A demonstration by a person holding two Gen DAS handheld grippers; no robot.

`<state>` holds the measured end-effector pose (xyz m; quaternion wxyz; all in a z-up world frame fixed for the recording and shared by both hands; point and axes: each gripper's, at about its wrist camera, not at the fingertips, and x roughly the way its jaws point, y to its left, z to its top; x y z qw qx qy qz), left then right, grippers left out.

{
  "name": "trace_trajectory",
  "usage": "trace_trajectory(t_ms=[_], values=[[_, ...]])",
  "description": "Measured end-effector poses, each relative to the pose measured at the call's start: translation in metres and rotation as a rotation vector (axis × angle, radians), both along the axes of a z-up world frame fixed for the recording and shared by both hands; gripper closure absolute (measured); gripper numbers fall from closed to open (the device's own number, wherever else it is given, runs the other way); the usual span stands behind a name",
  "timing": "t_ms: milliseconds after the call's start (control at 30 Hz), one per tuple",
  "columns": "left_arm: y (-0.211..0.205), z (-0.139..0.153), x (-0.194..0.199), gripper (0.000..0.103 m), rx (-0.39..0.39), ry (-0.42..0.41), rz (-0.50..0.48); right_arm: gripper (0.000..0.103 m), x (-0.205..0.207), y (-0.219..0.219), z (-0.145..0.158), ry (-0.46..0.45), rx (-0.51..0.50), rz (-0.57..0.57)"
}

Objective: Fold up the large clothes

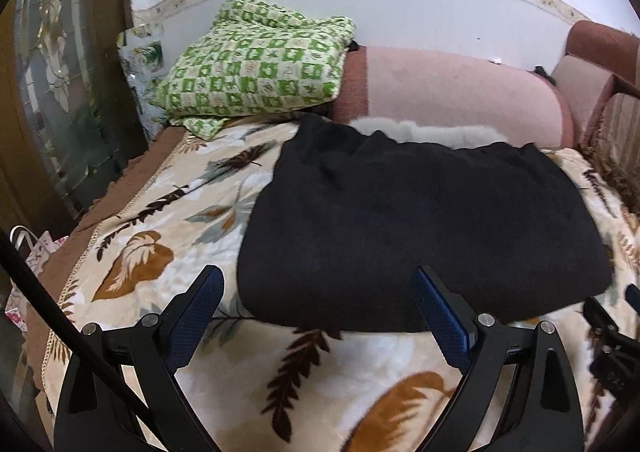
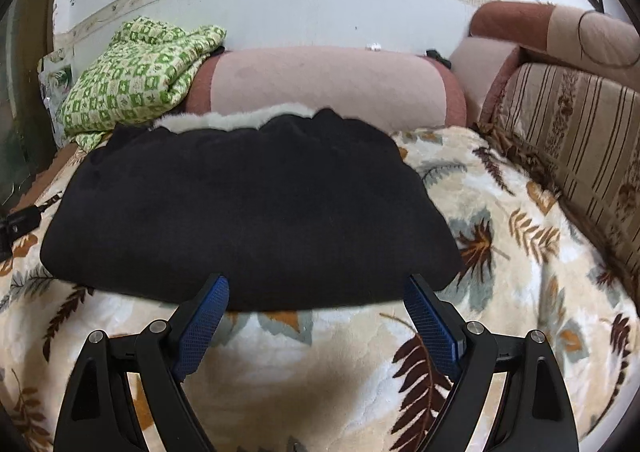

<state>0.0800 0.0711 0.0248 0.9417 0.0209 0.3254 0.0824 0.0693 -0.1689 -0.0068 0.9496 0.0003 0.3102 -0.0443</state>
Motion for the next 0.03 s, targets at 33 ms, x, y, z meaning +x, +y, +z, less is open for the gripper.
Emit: trace_trajectory(t_ms=[33], values=[[0.0011,-0.0064,0.0037,0.008,0.006,0.015,0.003,0.011,0.0027,-0.0016,-0.0041,0.015,-0.001,0.0]])
